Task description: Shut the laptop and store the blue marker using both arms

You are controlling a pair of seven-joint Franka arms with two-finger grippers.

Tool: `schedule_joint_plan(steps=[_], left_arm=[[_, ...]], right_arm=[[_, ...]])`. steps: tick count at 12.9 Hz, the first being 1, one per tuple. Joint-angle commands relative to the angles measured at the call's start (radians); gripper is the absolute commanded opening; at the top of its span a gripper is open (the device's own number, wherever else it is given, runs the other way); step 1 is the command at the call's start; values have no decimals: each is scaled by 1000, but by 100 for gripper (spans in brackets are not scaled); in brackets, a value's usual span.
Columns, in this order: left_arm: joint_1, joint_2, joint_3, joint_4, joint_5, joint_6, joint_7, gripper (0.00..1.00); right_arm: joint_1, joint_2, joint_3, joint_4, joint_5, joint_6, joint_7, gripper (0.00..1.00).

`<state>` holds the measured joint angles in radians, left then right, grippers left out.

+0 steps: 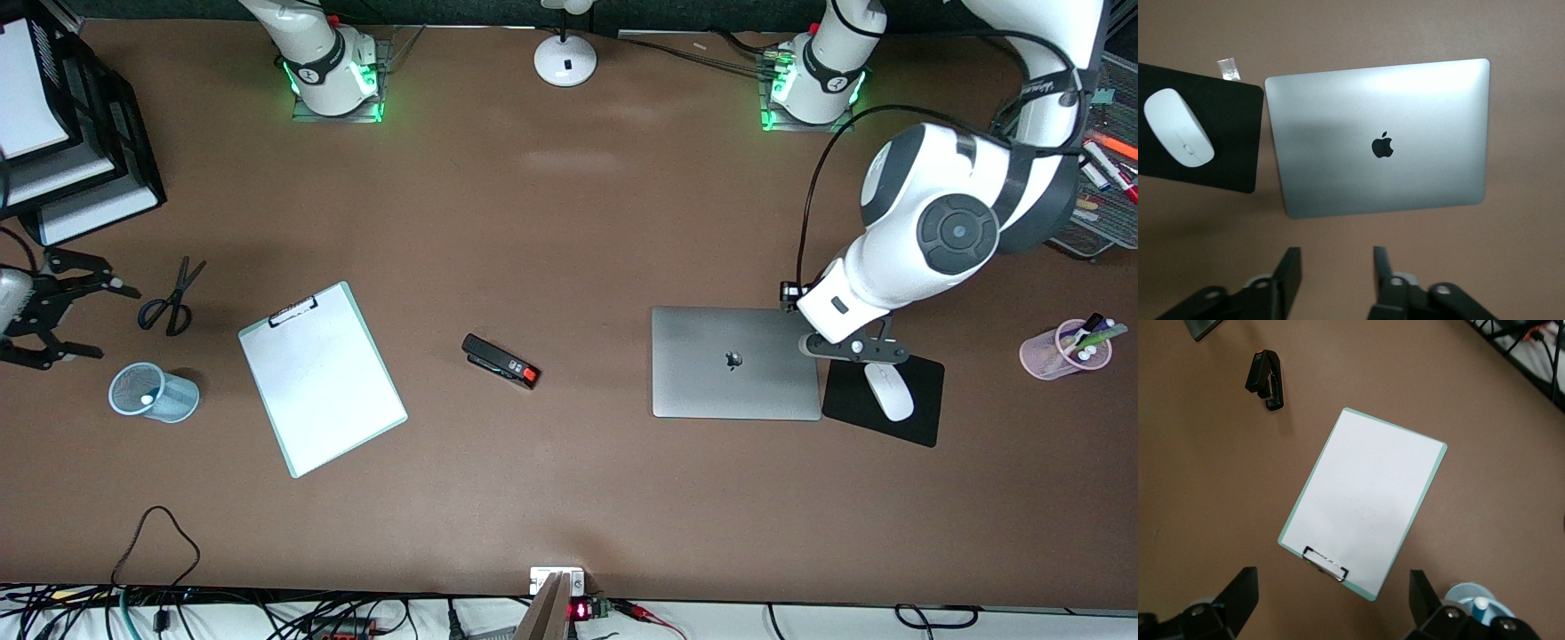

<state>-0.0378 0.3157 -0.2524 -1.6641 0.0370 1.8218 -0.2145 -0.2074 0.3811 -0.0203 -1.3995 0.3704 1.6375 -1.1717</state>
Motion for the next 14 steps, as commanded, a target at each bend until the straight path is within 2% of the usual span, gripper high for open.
schedule_joint_plan(steps=[1,2,5,8,11,14], left_arm=[[-1,-30,-7,15,20,-41,7,100],[-1,-50,-7,17,20,-56,7,100],[-1,-105,-8,17,20,-96,14,100],[12,-151,5,33,17,-120,136,100],[13,-223,40,37,17,-170,177,100],[10,-294,140,15,3,-174,316,100]], right_arm=[[37,-54,-4,-23,-50,-72,230,100],[45,-79,-3,-21,-57,-112,336,100],[112,-157,-1,-23,-166,-166,577,100],[199,-220,0,-41,-286,-223,817,100],[247,-290,0,-119,-291,-217,1053,100],[290,-318,0,-119,-301,-220,1263,100]])
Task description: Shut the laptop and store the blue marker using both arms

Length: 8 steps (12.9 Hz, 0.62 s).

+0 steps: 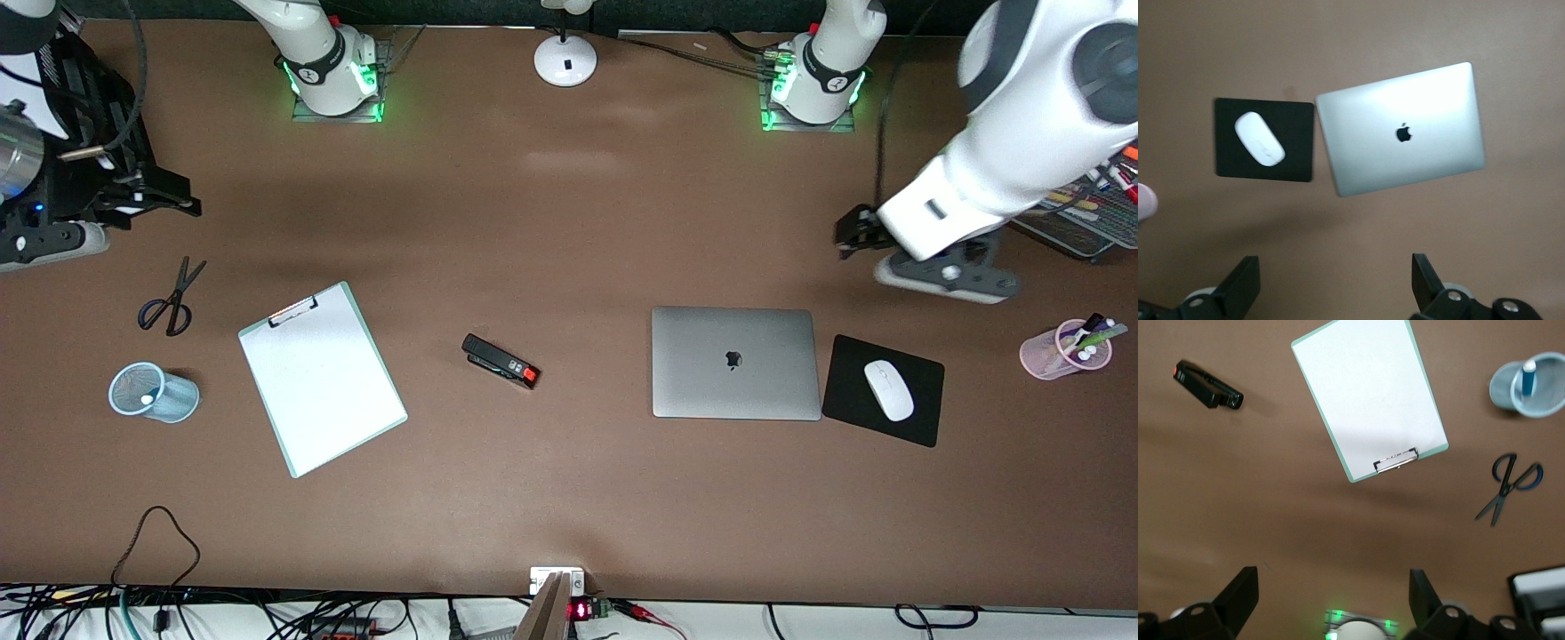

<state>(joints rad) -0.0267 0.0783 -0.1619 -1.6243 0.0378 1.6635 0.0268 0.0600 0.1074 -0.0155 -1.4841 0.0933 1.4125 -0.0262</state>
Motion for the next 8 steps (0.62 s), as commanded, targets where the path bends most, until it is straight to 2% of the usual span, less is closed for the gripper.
schedule_joint_plan(steps=[1,3,8], left_arm=[[-1,-78,79,-29,-2,-40,70,100],[-1,-104,119,-35,-4,-56,62,100],[-4,-111,145,-34,-30,-56,-5,100]], right_arm=[[26,-55,-4,-48,-26,2,170,100],[30,-95,-3,-88,-55,20,181,100],[47,-147,-4,-185,-67,75,198,100]])
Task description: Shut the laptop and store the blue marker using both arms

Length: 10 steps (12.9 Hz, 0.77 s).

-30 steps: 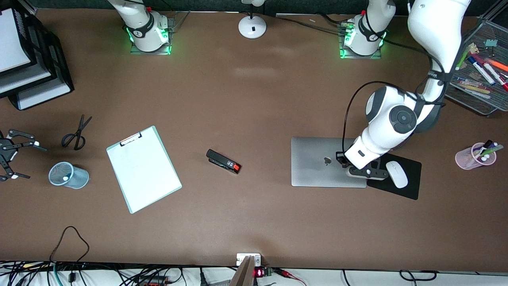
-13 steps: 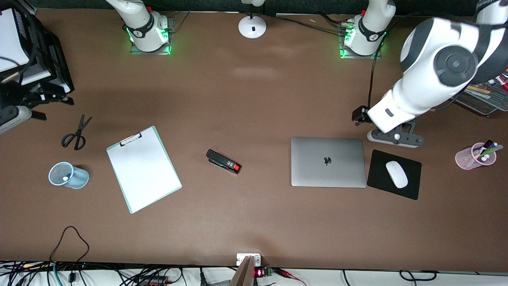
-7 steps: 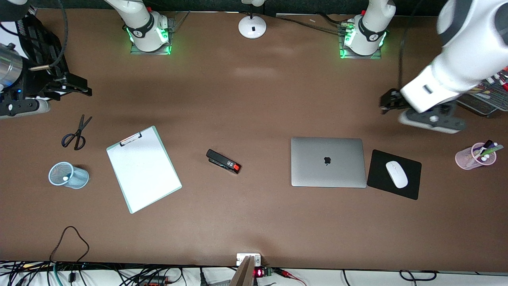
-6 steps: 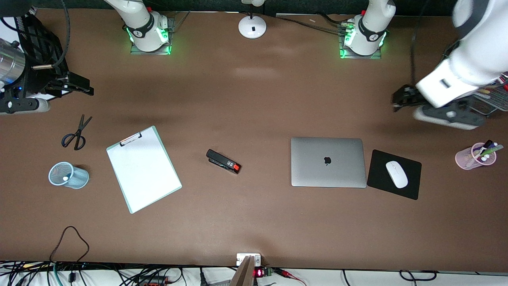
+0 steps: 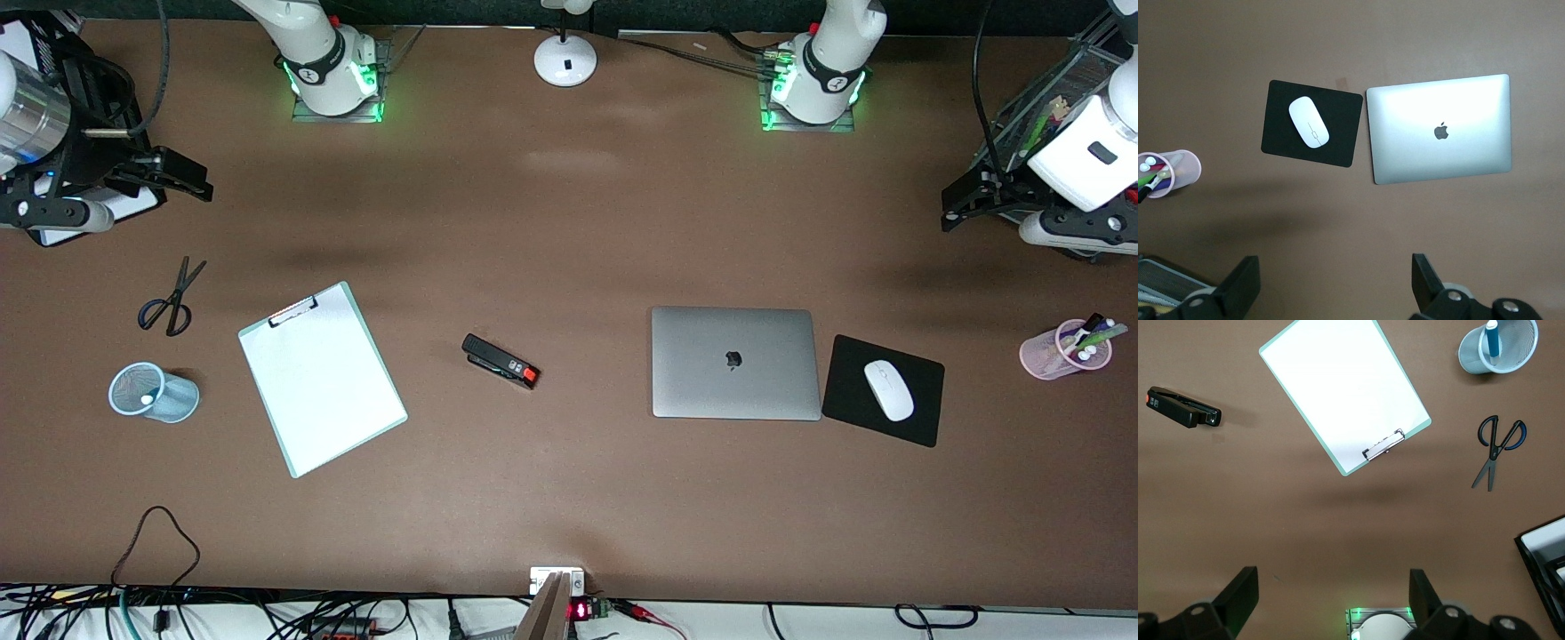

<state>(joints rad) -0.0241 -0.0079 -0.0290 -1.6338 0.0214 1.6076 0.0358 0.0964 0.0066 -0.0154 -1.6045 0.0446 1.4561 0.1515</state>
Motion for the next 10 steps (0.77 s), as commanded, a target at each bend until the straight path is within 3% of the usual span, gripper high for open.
schedule_joint_plan(steps=[1,10], left_arm=[[-7,-23,12,-23,-15,-1,-16,100],[-8,-14,12,-15,-24,-2,-20,100]], right_arm=[[8,-54,-6,-81,-17,43,20,100],[13,-100,-5,-80,-54,66,20,100]])
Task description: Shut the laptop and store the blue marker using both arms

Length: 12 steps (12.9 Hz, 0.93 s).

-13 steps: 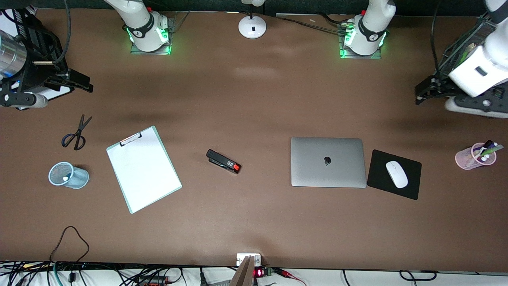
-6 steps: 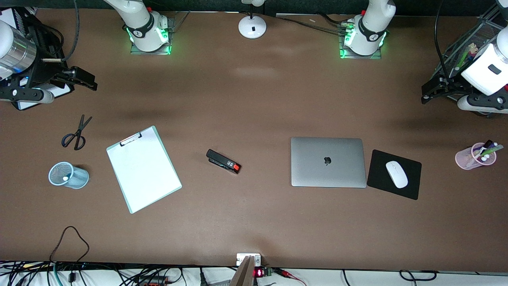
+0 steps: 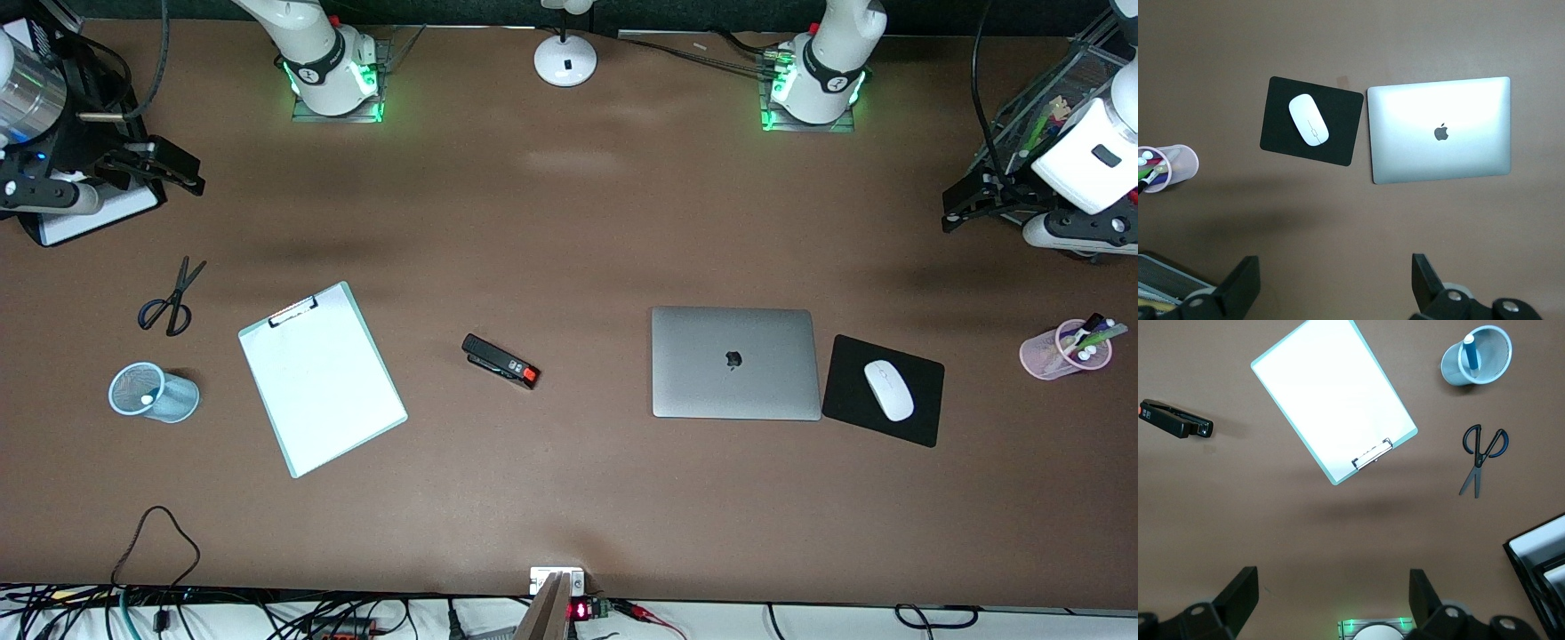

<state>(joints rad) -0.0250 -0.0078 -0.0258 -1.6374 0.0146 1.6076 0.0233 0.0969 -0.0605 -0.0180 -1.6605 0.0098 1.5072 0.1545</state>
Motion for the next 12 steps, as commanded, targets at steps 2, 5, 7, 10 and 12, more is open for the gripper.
schedule_joint_plan(steps=[2,5,7,10,12], left_arm=[[-9,-14,9,-9,-16,-2,-14,100],[-9,-14,9,-10,-18,-2,-16,100],[-9,-14,9,-10,-18,-5,-16,100],[-9,-15,9,-12,-18,-5,-17,100],[-9,-15,9,-12,-22,-5,-19,100]], right_arm=[[12,-33,-2,-24,-19,11,17,100],[7,-32,-3,-13,-21,18,28,100],[4,-25,-4,1,-39,28,42,100],[12,-24,-2,-1,-65,66,77,100],[12,-25,-2,-1,-67,77,96,100]])
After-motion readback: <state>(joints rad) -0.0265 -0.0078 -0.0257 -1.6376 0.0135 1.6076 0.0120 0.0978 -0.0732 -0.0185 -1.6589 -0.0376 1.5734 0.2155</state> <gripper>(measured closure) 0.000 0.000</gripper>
